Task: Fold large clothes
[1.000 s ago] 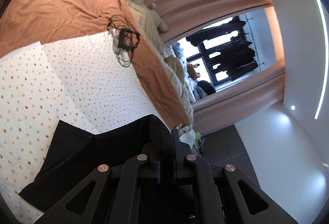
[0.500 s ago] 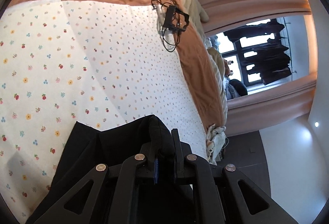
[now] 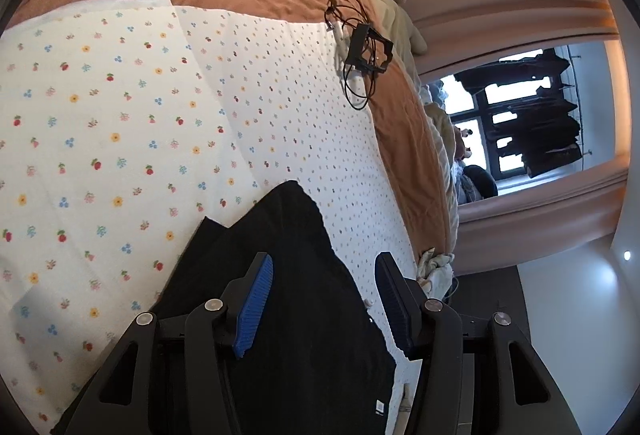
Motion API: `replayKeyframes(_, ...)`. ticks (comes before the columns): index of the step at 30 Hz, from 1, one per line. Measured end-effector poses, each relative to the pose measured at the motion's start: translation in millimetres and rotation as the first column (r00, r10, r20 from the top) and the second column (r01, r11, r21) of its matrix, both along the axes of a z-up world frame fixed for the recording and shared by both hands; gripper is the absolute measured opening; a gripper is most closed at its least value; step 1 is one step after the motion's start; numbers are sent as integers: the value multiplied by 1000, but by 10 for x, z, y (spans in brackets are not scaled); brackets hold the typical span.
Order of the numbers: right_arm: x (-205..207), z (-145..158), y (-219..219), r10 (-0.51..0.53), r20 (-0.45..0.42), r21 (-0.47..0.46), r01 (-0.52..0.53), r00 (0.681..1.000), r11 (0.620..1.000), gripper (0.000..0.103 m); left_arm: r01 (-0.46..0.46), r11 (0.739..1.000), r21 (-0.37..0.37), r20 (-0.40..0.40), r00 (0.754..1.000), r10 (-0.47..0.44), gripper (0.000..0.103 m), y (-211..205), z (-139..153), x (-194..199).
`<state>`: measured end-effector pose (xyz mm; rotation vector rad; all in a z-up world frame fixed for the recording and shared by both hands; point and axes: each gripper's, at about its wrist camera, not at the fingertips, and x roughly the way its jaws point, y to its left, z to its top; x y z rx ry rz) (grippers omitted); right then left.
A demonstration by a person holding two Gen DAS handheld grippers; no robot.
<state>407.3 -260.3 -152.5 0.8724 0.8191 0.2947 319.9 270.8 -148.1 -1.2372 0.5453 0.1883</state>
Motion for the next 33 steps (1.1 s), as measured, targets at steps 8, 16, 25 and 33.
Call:
replayKeyframes(8,-466,185,-1,34,-7,-72,-34,999,997,83,17,999,37,-9,1000,-16,55,-87,170,-528)
replayKeyframes(16,-918,262,59,71,-24,-141,-74,997,987,83,43,998,45,-44,998,-41,55,-209,109,-1020)
replayKeyframes(25,-1374,75,-95,37,-61,-218,-50,997,975,83,62,998,30,-90,994,-59,55,-255,-170,-1422)
replayKeyframes(33,-1501,-231,-393,-37,-108,-288,4,993,958,82,84,996,10,-156,984,-81,55,-274,-507,-1585)
